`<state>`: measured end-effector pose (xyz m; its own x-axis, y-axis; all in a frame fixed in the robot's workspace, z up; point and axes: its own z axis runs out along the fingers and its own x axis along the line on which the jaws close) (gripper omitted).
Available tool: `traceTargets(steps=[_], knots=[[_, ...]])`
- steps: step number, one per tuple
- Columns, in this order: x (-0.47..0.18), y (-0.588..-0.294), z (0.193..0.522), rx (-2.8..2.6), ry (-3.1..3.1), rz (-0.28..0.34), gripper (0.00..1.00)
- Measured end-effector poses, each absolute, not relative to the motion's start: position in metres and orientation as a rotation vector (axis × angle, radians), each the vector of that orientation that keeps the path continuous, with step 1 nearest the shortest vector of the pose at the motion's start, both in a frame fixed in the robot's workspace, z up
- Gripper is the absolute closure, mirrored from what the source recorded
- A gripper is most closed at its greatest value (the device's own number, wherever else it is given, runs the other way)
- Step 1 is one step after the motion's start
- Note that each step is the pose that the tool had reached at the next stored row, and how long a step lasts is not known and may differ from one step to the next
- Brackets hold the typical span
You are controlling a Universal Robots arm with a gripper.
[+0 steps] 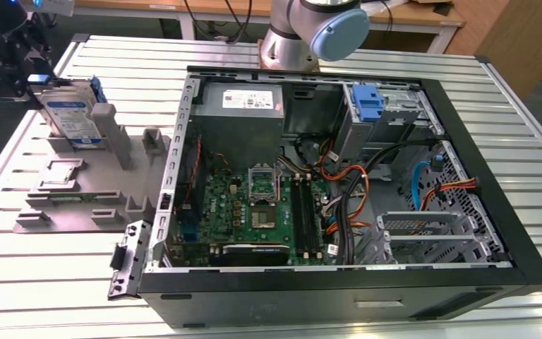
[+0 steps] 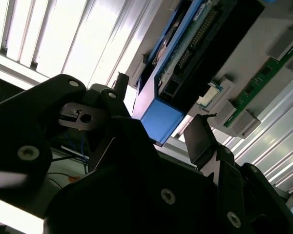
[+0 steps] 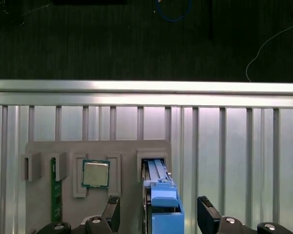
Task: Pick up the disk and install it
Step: 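Pick up the disk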
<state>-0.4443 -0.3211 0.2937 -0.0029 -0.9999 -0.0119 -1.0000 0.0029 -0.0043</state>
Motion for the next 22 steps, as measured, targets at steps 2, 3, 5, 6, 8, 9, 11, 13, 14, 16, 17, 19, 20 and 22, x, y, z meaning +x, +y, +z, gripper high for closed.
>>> traceTargets(steps=[2,3,5,6,8,9,11,13,14,16,17,19,20,22], knots=[[-0.4434,-0.3206,0.2935,-2.21,2.216,0.008,0.28],[-0.4433,-0.3204,0.2932,-2.21,2.216,0.008,0.28],[-0.4433,-0.3203,0.2931,-2.21,2.217,0.008,0.28],[-0.4433,-0.3203,0.2931,-2.21,2.217,0.008,0.28],[-0.4432,-0.3203,0.293,-2.21,2.217,0.008,0.29],[-0.4432,-0.3203,0.2929,-2.21,2.217,0.008,0.36],[-0.4432,-0.3203,0.2929,-2.21,2.217,0.008,0.36],[-0.4432,-0.3203,0.2928,-2.21,2.217,0.008,0.38],[-0.4432,-0.3203,0.2927,-2.21,2.217,0.008,0.38],[-0.4432,-0.3207,0.2923,-2.21,2.216,0.008,0.45],[-0.4432,-0.3209,0.2921,-2.21,2.216,0.008,0.45],[-0.4432,-0.3209,0.2913,-2.21,2.217,0.008,0.45],[-0.4432,-0.321,0.2911,-2.21,2.217,0.009,0.45],[-0.4432,-0.321,0.2909,-2.211,2.218,0.011,0.45]])
